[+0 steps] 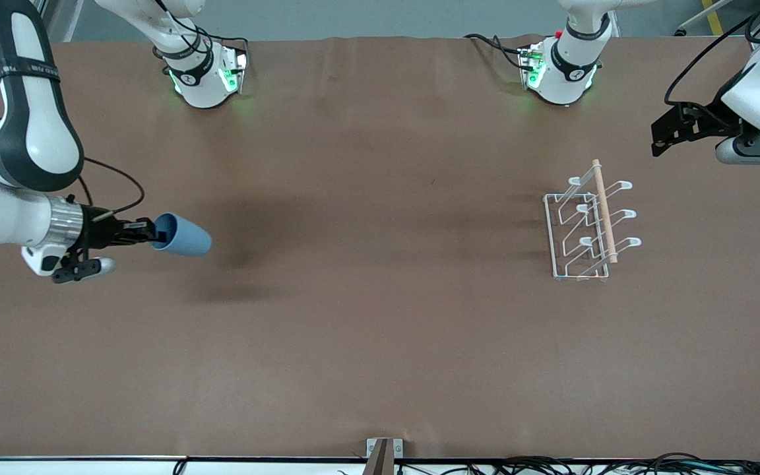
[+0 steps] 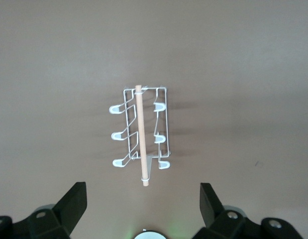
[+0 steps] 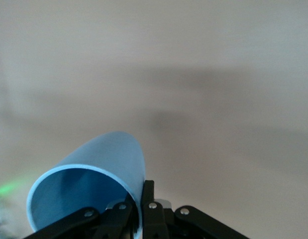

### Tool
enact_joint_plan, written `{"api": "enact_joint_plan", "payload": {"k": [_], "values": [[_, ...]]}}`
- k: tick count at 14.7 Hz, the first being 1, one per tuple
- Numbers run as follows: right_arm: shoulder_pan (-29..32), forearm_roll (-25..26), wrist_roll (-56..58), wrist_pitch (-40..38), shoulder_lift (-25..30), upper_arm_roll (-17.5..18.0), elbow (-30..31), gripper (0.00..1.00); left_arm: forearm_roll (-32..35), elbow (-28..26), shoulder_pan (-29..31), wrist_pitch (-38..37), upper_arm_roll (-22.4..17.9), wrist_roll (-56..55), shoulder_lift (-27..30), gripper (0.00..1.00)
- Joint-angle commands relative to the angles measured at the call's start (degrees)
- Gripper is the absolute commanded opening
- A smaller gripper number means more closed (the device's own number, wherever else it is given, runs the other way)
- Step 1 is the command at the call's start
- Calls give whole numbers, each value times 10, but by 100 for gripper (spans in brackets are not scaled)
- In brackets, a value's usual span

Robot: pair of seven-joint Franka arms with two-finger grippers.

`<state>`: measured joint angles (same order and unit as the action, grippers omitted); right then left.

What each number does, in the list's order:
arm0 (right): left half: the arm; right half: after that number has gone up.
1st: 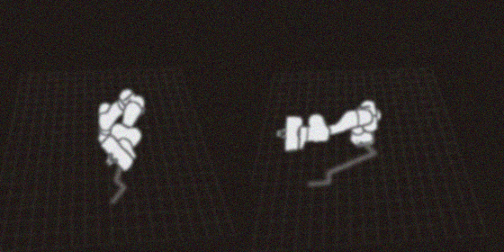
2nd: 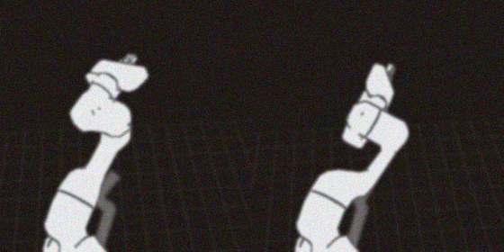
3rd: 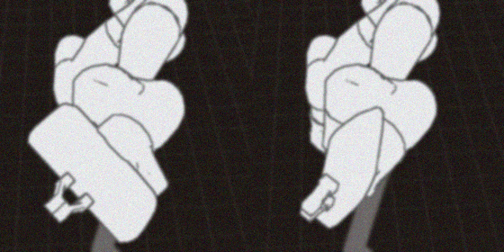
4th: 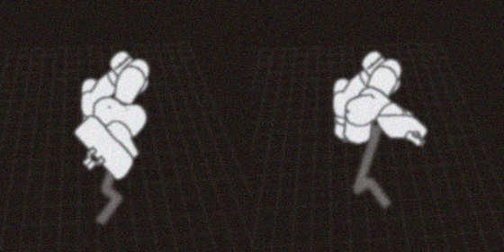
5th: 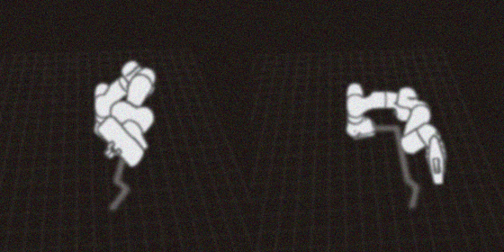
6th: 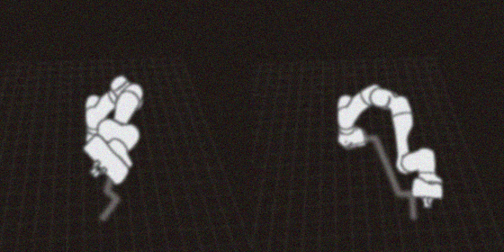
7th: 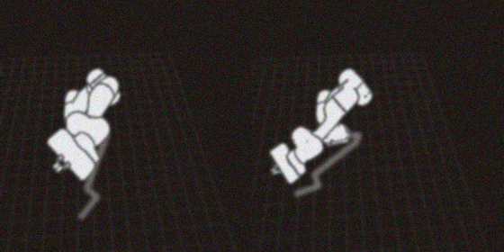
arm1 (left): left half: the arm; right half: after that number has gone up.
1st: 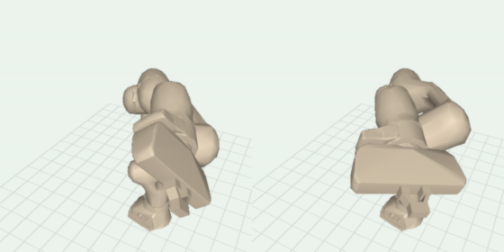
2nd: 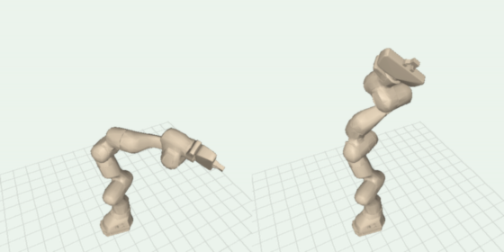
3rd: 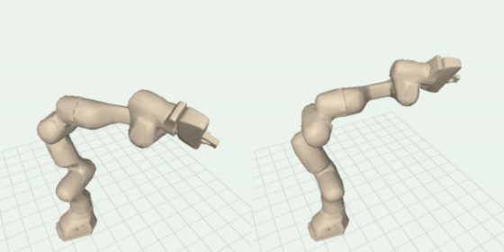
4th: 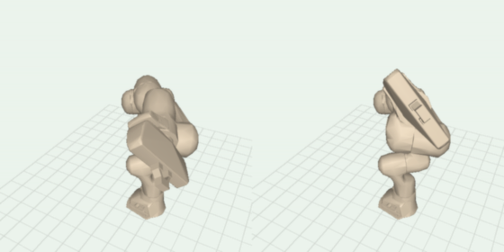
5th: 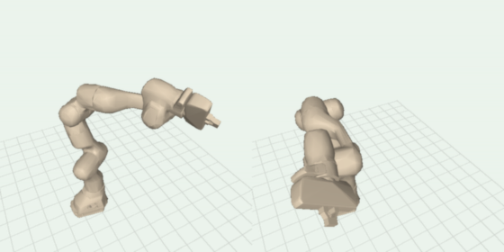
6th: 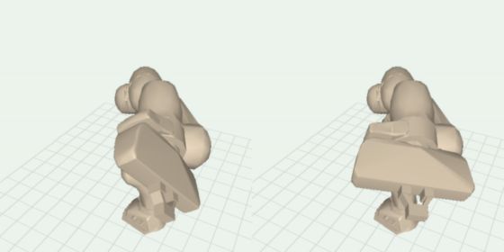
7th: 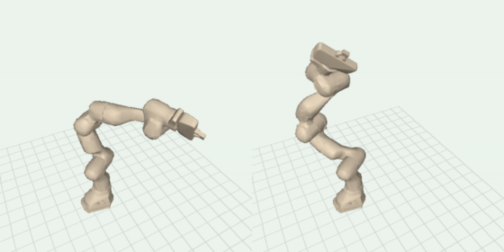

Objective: Hang cup on cup holder
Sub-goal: 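Lift the blue cup with the right gripper while the left gripper approaches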

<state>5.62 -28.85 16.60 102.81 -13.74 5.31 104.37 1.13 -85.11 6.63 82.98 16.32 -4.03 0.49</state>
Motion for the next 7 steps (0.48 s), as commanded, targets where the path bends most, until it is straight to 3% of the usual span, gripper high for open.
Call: {"api": "enact_joint_plan", "payload": {"k": [1, 5, 7], "values": [[-28, -108, 10, -15, 3, -2, -7, 0, 4, 44, 1, -9, 46, 5, -26, 100], [-87, -219, 6, -15, -1, -3, -30, 0, 2, 44, -13, 1, 121, 11, -30, 100], [-118, -275, 5, -14, -1, -3, -31, 0, 4, 43, -27, 45, 171, 10, -39, 100]]}}
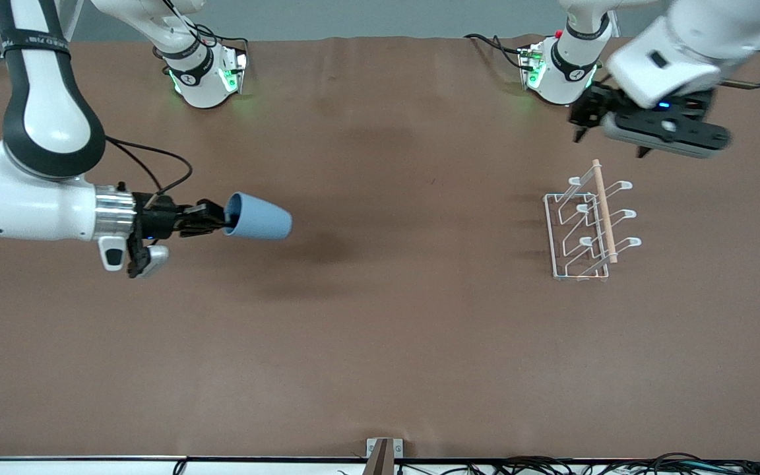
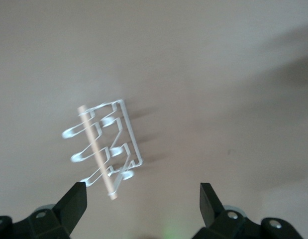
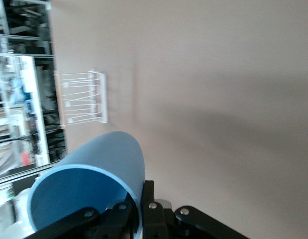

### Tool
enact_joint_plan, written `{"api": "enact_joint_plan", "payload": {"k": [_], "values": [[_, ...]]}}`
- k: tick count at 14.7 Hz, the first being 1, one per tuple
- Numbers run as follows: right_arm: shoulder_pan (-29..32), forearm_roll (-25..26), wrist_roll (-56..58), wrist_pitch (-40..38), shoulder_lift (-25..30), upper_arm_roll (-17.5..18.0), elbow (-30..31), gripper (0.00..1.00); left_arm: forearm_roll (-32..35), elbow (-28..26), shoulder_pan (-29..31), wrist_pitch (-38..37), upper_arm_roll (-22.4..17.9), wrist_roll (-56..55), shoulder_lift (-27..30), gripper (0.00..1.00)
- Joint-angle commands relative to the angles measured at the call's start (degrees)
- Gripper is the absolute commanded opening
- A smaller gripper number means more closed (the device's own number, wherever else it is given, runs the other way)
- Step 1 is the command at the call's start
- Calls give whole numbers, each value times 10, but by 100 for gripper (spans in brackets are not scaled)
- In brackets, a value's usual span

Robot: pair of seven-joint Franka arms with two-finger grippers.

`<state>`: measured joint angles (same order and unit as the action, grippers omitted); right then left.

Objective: Hang cup on cup holder
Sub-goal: 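Lift the blue cup with the right gripper while the left gripper approaches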

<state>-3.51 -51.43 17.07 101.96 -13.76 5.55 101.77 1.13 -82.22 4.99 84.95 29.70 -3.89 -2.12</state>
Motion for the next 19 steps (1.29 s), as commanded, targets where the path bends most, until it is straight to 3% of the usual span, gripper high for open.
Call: {"api": "enact_joint_plan", "payload": {"k": [1, 3, 5, 8, 12, 19], "values": [[-40, -80, 0, -8, -1, -5, -7, 0, 4, 14, -16, 44, 53, 5, -13, 100], [-66, -121, 3, -10, -4, -5, -10, 0, 3, 14, -45, 82, 78, -1, -18, 100], [-97, -126, 3, -14, -6, -5, -11, 0, -1, 15, -80, 107, 83, 11, -36, 100], [-110, -172, 5, -54, -6, -5, -11, 0, 4, 14, -135, 161, 84, 27, -55, 100], [-112, -173, 12, -61, -8, -5, -10, 2, 11, 6, -182, 186, 85, 83, -77, 100], [-110, -173, 22, -76, -14, -5, -10, 3, 16, 1, -194, 224, 85, 172, -102, 100]]}}
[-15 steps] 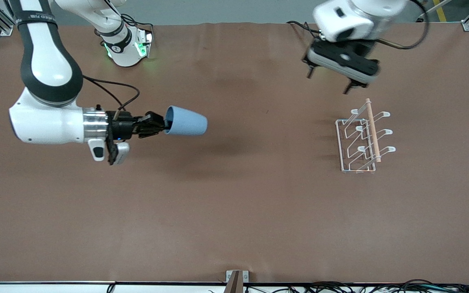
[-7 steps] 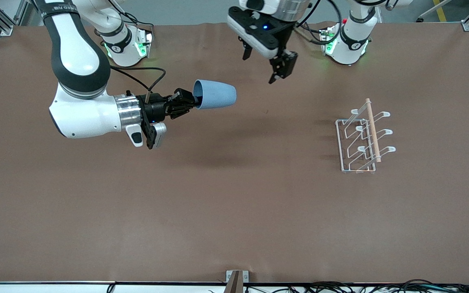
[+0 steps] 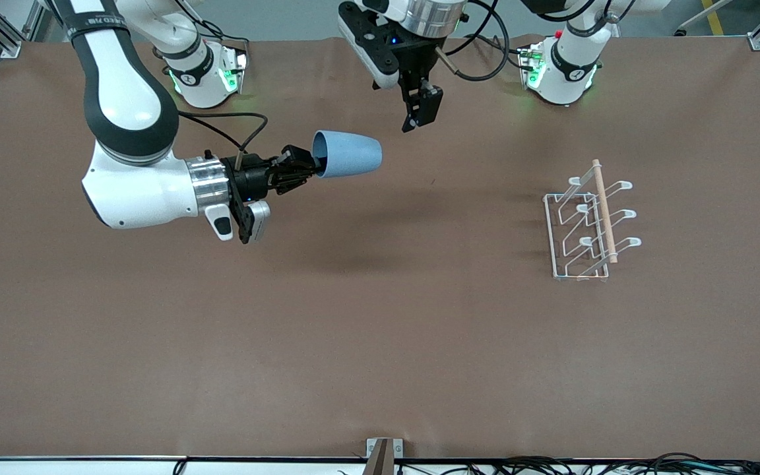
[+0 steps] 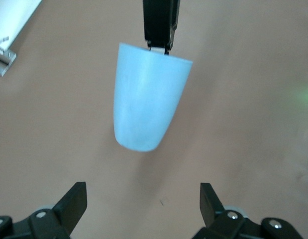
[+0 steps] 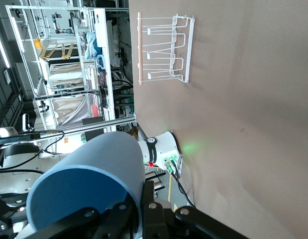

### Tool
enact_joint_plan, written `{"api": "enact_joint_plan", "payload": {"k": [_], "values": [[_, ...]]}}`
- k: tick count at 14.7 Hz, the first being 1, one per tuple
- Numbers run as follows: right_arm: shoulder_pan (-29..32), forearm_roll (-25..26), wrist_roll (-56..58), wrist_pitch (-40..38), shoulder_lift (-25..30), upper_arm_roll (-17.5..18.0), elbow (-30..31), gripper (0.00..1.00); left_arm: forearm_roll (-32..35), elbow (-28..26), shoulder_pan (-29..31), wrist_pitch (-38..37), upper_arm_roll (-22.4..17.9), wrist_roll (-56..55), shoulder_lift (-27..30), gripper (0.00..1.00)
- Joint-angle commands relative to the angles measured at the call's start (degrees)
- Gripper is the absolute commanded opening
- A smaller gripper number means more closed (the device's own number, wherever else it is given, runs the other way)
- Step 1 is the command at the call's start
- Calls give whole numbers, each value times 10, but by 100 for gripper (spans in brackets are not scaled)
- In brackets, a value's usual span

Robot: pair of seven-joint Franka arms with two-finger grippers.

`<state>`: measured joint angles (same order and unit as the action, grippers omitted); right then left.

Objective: Hang cup on cup holder
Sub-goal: 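Grasp the blue cup rim with the left gripper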

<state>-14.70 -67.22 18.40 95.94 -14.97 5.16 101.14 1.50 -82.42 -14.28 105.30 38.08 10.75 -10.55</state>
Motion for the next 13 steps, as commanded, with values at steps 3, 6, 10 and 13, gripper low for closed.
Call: {"api": "enact_joint_plan", "payload": {"k": [3, 6, 10, 13], "values": [[2, -15, 12, -20, -1, -2, -3, 4, 31, 3, -14, 46, 2, 31, -39, 100], [2, -14, 12, -22, -1, -2, -4, 4, 38, 2, -16, 63, 2, 31, -56, 100], [2, -15, 36, -35, -1, -2, -3, 4, 38, 1, -24, 67, 2, 31, -64, 100], [2, -15, 37, -36, -1, -2, -4, 4, 38, 1, -30, 91, 2, 31, -77, 100]]}}
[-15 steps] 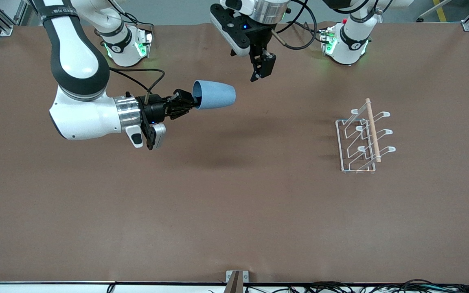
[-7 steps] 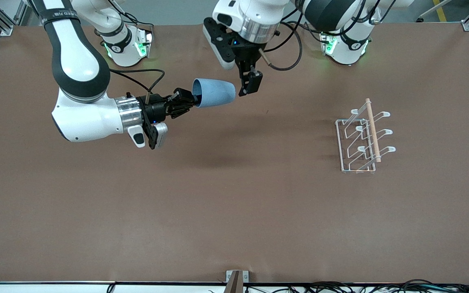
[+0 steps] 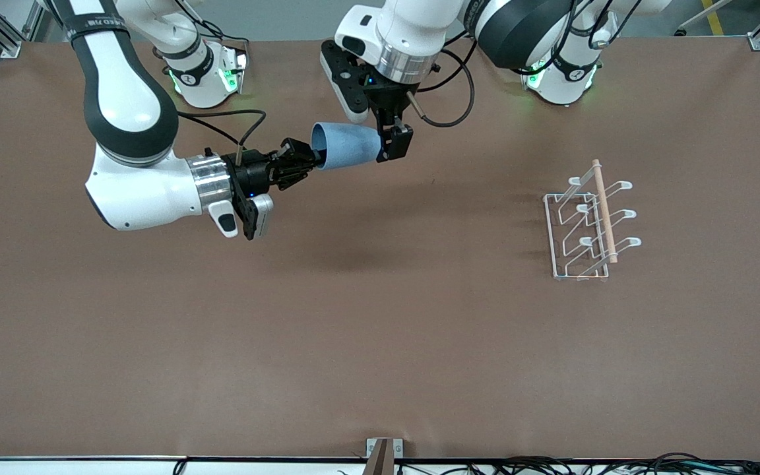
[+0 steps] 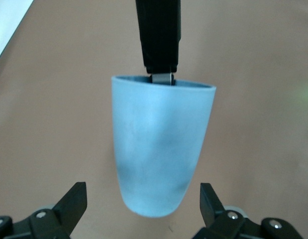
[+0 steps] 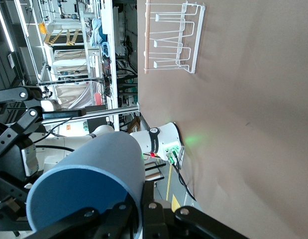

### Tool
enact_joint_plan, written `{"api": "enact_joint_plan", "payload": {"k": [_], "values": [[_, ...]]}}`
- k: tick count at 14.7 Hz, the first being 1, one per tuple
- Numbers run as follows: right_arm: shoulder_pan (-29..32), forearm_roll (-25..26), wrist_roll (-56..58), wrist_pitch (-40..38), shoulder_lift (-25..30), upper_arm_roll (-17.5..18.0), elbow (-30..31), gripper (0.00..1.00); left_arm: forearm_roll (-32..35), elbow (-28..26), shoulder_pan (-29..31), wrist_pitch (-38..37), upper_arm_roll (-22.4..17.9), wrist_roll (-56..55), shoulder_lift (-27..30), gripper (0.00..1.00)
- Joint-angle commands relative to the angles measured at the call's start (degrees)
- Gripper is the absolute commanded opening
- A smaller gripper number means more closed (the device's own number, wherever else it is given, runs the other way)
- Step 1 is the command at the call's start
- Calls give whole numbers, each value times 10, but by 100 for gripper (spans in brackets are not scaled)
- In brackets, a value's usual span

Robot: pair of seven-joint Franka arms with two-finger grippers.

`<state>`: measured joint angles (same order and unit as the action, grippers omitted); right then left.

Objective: Hang cup on cup holder
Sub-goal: 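Grasp the blue cup rim with the left gripper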

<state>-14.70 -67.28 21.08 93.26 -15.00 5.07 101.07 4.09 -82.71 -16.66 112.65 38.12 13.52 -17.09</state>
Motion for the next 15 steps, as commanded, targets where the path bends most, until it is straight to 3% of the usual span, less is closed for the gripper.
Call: {"api": "enact_joint_plan", "payload": {"k": [1, 9, 12, 14, 15], "values": [[2, -14, 10, -9, -1, -1, -3, 4, 13, 4, -11, 23, 1, 4, -15, 100], [1, -14, 10, -10, 0, -1, -3, 4, 25, 4, -23, 55, 1, 2, -43, 97], [2, -14, 9, -10, 0, -1, -3, 5, 36, 4, -24, 55, 0, -2, -45, 53], [2, -15, 8, -11, 0, -1, -3, 5, 59, 4, -28, 54, 1, -4, -45, 35], [2, -15, 8, -13, 0, -1, -3, 5, 63, 4, -26, 51, 0, -3, -44, 32]]}}
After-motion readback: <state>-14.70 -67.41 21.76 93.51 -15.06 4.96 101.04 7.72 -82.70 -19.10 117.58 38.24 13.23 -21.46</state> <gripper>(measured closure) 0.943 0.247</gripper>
